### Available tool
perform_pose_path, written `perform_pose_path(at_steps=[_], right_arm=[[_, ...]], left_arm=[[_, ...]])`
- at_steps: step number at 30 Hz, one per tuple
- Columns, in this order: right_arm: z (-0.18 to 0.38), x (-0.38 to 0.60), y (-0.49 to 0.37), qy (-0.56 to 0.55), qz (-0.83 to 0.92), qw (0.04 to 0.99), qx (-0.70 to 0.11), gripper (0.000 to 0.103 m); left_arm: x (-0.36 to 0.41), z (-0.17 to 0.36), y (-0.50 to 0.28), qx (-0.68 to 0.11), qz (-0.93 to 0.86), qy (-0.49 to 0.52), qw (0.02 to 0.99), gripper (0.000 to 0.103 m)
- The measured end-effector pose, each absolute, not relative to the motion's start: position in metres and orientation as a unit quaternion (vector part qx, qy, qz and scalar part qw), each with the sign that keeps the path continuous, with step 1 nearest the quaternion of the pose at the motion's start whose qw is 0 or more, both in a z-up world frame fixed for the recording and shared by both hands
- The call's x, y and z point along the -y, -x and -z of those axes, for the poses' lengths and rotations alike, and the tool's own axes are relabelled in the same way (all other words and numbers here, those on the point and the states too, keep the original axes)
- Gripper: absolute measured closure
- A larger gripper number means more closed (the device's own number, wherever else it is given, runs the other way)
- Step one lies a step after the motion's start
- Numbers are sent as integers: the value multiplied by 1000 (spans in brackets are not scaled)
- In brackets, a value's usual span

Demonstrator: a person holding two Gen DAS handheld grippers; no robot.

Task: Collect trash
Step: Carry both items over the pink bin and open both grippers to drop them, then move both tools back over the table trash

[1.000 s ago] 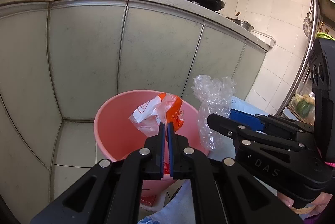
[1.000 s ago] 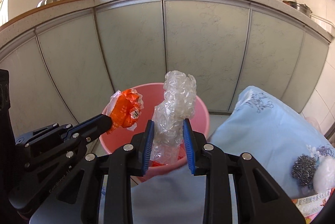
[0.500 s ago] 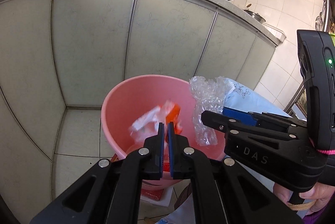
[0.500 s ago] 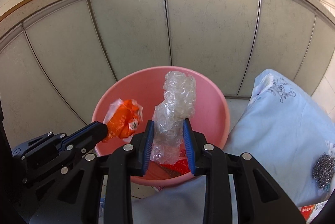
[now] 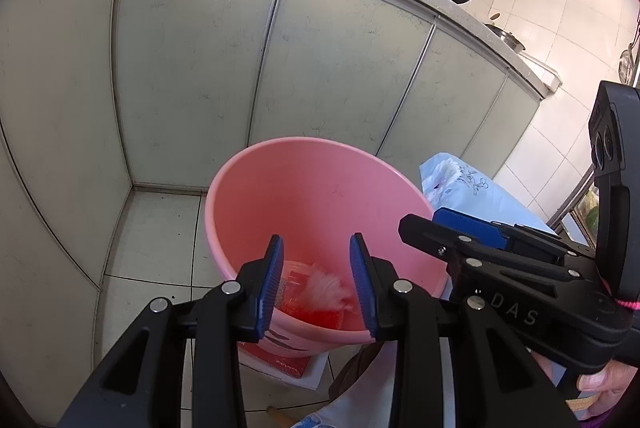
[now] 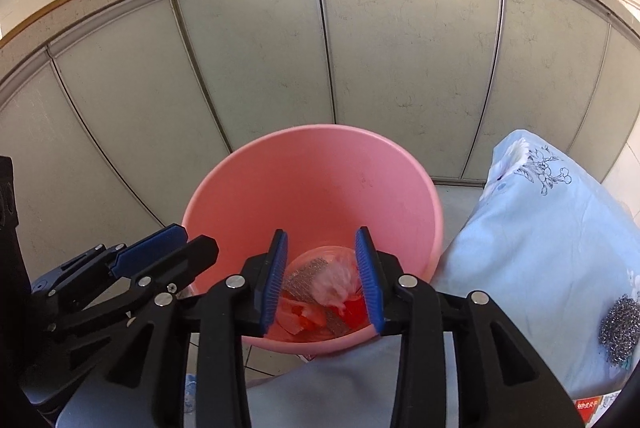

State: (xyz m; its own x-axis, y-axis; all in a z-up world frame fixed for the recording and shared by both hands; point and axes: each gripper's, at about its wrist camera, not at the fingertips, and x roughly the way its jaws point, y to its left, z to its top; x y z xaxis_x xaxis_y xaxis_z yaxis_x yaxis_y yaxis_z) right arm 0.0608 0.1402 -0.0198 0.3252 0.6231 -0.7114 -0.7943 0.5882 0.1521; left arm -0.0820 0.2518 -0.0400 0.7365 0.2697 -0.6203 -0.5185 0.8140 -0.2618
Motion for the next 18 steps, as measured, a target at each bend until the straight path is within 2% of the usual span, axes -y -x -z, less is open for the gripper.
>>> perform_pose_path(at_steps=[3,18], right_arm=[[15,-135,-62,100,-442,808,-376,60],[-14,-93,-30,118,-464,819,-315,60]], left_arm=[[-248,36,85,-286,-215,211,909,69],[-226,8,90,-269,-205,191,922,69]])
